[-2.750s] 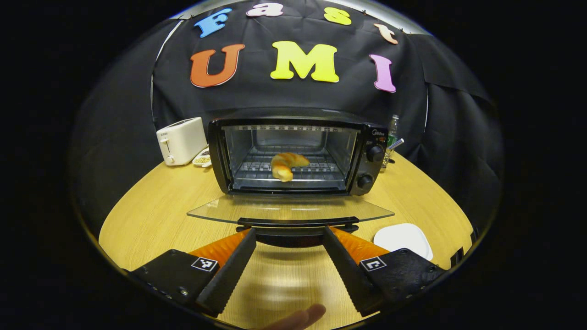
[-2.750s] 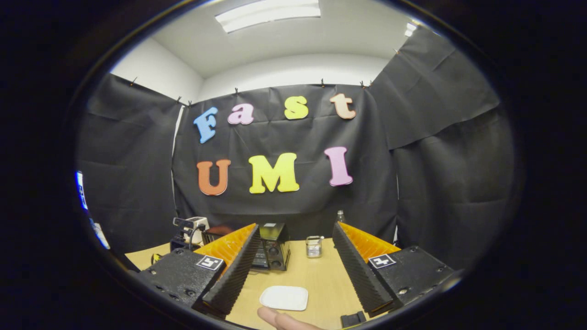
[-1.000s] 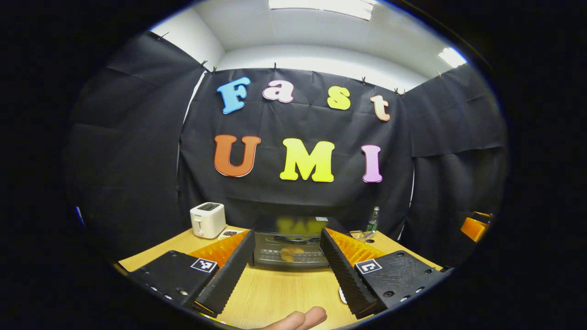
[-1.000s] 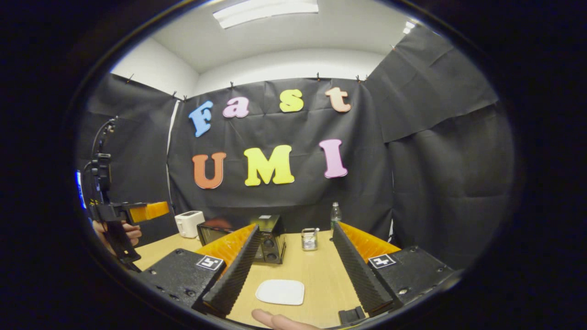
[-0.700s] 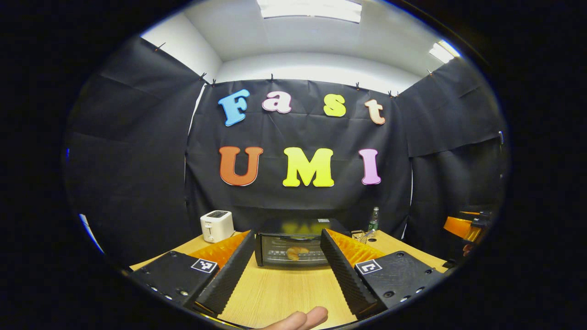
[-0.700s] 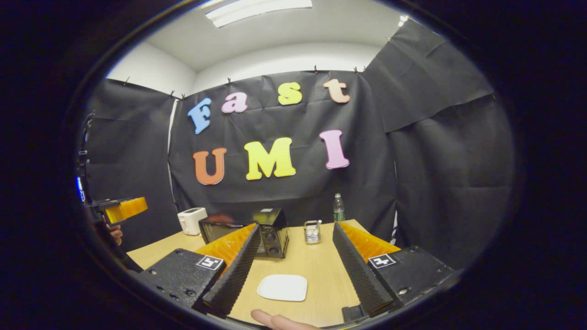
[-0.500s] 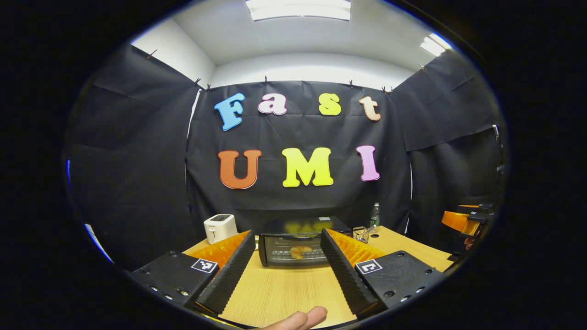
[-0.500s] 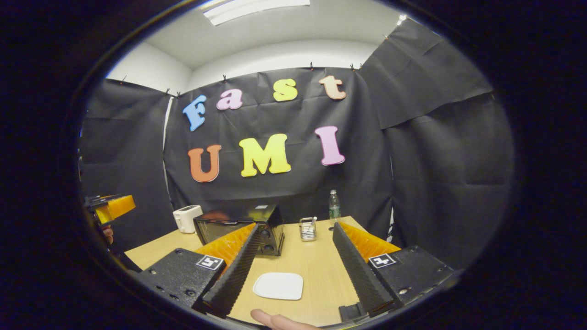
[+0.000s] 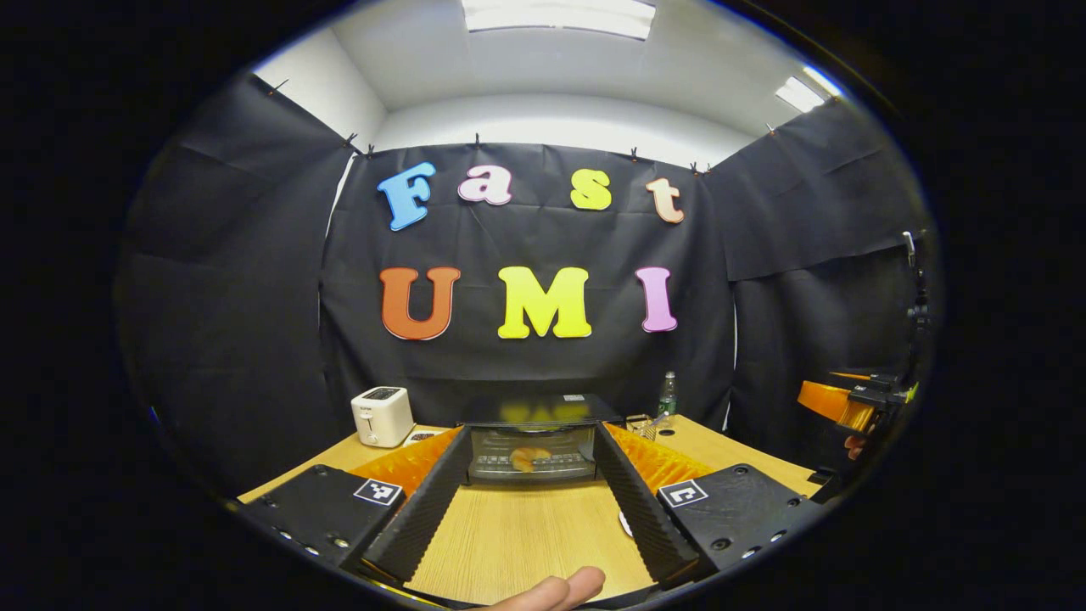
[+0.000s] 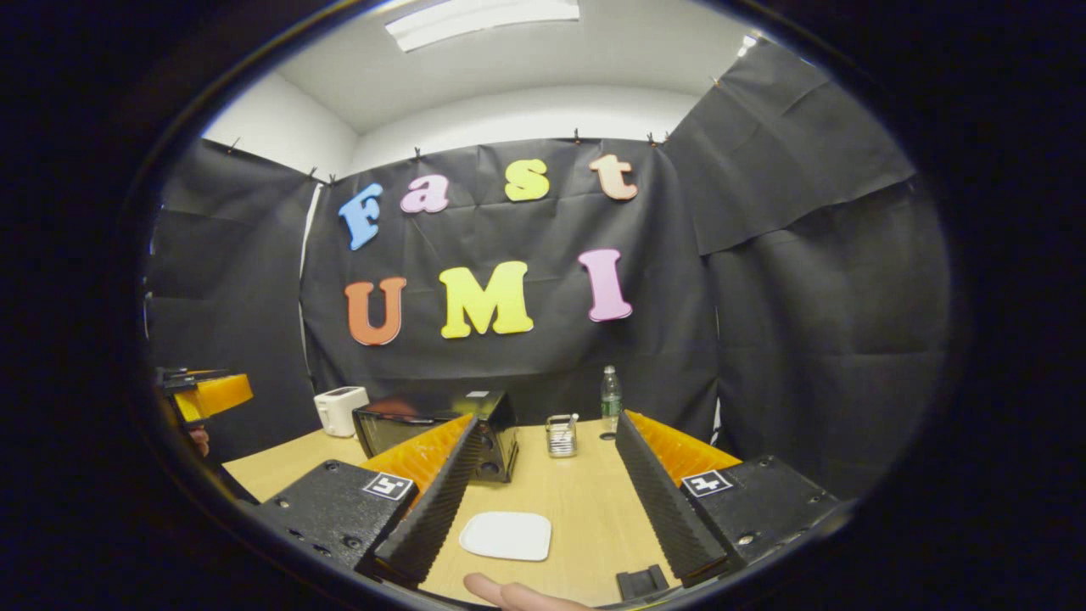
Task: Open the electric oven with the left hand, put the food in, and close the electric oven.
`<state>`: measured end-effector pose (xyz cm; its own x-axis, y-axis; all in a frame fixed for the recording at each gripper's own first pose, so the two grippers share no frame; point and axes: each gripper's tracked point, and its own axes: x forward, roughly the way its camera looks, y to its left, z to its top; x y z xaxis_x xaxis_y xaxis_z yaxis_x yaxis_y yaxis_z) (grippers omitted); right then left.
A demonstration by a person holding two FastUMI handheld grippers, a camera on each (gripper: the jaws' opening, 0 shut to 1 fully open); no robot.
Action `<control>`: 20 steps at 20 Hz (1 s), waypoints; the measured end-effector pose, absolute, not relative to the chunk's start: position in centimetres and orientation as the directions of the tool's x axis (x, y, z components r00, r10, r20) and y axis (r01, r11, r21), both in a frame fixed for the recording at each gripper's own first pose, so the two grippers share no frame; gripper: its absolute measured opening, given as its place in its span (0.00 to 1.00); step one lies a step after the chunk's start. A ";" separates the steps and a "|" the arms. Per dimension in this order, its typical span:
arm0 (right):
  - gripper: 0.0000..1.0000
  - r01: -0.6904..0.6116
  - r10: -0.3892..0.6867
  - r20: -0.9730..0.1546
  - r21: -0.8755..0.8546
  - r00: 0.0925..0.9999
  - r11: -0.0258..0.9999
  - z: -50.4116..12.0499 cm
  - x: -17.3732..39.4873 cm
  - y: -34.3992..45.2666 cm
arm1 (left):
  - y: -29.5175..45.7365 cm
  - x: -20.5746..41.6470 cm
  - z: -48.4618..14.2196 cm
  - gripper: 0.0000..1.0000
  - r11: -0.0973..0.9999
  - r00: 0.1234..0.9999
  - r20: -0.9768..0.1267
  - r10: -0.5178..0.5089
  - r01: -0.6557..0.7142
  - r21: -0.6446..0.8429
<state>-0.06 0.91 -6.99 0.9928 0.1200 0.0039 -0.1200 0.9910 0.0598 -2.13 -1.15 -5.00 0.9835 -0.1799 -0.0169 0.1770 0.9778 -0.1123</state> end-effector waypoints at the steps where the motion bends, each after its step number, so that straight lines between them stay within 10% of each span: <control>1: 0.96 -0.120 0.121 -0.006 0.066 0.993 0.991 -7.3 0.1 1.0 | -1.1 -2.1 -5.0 0.94 0.978 0.984 -0.017 -0.178 0.175 -0.115; 20: 0.96 -0.094 0.093 0.020 0.122 0.995 0.988 -7.2 0.2 0.5 | 0.9 -2.9 -6.2 0.94 0.991 0.994 -0.029 -0.107 0.105 -0.085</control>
